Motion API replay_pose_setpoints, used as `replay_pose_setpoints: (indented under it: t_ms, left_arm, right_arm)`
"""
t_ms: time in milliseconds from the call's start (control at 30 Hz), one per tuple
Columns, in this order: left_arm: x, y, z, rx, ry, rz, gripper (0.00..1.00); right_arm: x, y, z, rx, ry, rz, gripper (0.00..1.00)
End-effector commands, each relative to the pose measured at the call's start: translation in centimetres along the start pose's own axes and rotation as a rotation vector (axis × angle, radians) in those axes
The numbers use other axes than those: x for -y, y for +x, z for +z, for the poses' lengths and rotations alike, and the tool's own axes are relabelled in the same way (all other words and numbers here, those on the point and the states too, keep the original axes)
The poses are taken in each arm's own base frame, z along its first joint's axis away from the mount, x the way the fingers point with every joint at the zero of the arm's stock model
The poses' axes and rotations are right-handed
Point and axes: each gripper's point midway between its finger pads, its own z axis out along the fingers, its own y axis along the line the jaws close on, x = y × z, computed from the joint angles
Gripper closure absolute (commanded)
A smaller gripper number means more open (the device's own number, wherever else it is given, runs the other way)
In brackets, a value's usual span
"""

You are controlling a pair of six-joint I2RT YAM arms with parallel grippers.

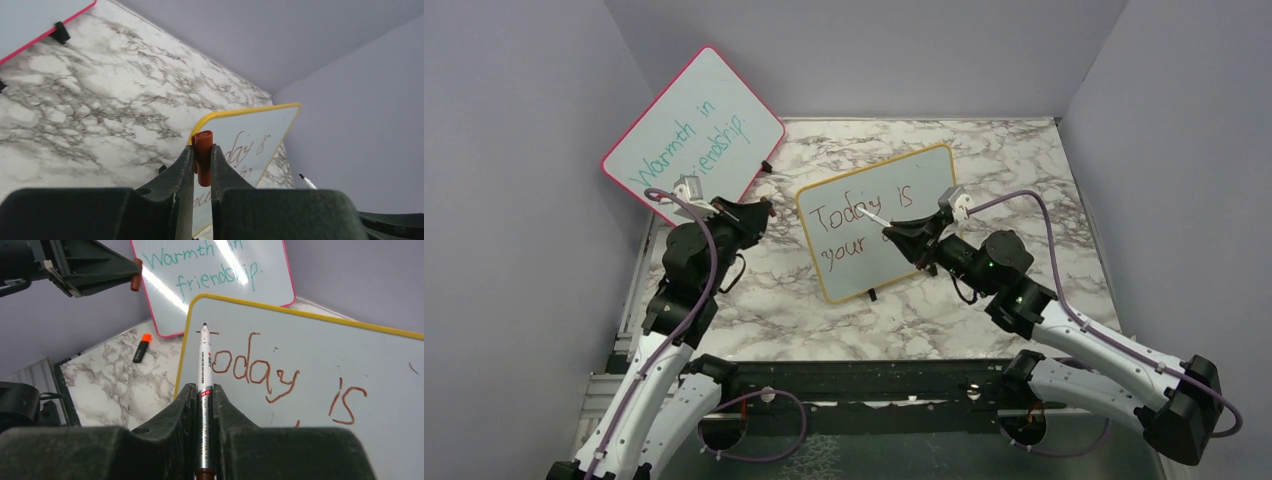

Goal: Write a sentence on the whiteboard
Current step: Close the whiteboard marker at the center of the board.

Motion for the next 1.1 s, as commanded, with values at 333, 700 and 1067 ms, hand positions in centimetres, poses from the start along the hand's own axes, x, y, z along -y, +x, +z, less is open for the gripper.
replay_pose_setpoints:
  t_ms: [333, 700, 1067]
  left_arm:
    - [8.5, -3.9, 1.2, 0.110, 0.366, -0.121, 1.00]
    - [7.9, -3.3, 2.9, 0.096, 0.328, -0.295, 1.00]
    - [8.6, -2.2, 3.2, 0.062, 0.333, -0.340, 1.00]
  right_arm:
    - [-4.3, -4.7, 3.5, 0.294, -0.160, 0.113, 0.99]
    - [-4.7, -4.9, 5.8, 0.356, -0.132, 0.100, 0.99]
    - [-4.4, -4.9, 7.1, 0.384, -0.097, 0.080, 0.99]
